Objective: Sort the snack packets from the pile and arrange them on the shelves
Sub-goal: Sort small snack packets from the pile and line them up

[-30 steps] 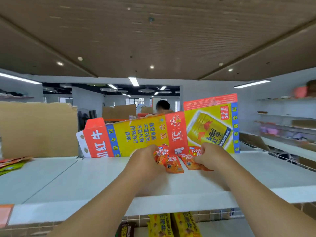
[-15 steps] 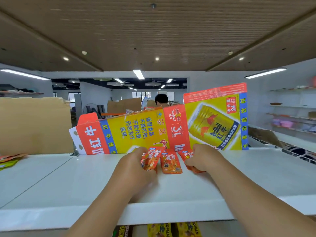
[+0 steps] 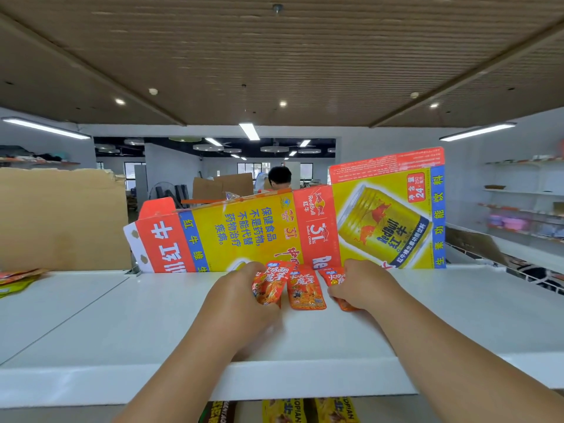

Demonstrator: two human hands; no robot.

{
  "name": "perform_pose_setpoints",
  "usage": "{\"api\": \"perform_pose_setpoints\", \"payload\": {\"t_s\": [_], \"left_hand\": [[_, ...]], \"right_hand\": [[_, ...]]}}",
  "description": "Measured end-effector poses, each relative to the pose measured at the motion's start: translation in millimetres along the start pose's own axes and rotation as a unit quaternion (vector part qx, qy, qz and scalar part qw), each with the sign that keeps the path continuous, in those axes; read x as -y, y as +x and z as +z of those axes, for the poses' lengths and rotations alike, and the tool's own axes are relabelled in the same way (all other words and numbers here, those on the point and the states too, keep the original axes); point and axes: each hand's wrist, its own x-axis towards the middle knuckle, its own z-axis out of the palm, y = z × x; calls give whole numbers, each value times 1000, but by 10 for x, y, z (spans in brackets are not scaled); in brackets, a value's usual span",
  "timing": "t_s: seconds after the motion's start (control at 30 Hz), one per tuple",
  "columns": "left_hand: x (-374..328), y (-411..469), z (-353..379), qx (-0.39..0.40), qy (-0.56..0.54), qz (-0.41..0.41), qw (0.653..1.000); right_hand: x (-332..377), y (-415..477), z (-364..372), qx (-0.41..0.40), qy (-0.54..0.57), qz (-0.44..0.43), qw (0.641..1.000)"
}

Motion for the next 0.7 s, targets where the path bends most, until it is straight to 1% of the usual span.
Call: {"api": "perform_pose_setpoints", "payload": {"t_s": [0.3, 0.53, 0.7], "left_hand": [[-29, -25, -13, 15, 42, -26, 999], [-72, -34, -53, 27, 67, -65, 995], [-81, -28, -26, 31, 100, -75, 992]], "right_hand": [[5, -107, -79, -8, -2, -13, 1000], [-4, -149, -115, -34, 19, -19, 999], [-9, -150, -85, -40, 39, -36, 998]]}}
